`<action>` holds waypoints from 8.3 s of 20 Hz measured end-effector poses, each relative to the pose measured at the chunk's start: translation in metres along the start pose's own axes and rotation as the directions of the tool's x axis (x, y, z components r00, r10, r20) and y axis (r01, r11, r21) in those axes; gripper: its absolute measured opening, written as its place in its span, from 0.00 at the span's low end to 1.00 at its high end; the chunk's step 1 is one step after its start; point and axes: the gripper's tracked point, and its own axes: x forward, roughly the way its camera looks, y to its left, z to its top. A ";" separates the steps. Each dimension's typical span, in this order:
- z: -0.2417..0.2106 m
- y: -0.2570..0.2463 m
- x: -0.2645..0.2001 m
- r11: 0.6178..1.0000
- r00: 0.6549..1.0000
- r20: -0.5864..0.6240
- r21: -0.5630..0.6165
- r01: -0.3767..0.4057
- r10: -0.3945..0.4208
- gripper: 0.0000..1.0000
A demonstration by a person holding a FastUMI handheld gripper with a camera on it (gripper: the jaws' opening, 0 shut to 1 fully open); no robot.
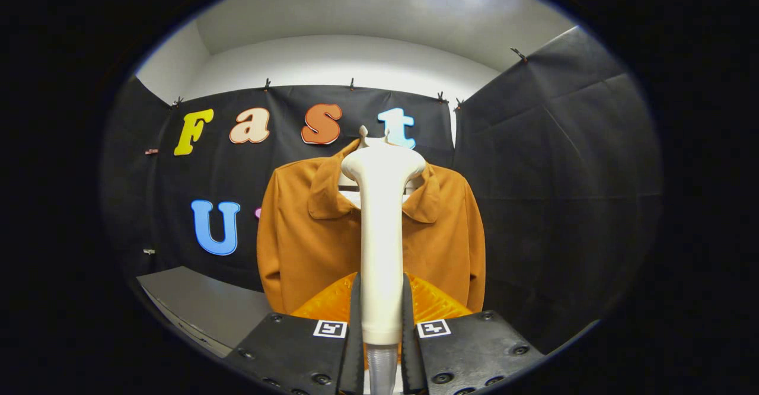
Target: Iron the clothes twice with a garment steamer, once on the left side and once on the right side.
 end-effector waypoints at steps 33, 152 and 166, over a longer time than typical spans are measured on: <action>-0.248 -0.041 -0.068 0.995 0.905 -0.425 0.087 0.040 0.001 0.29; 0.076 0.286 -0.150 0.996 0.994 -0.072 0.028 -0.086 0.088 0.28; 0.071 0.297 -0.144 0.994 0.991 -0.086 0.034 -0.101 0.104 0.28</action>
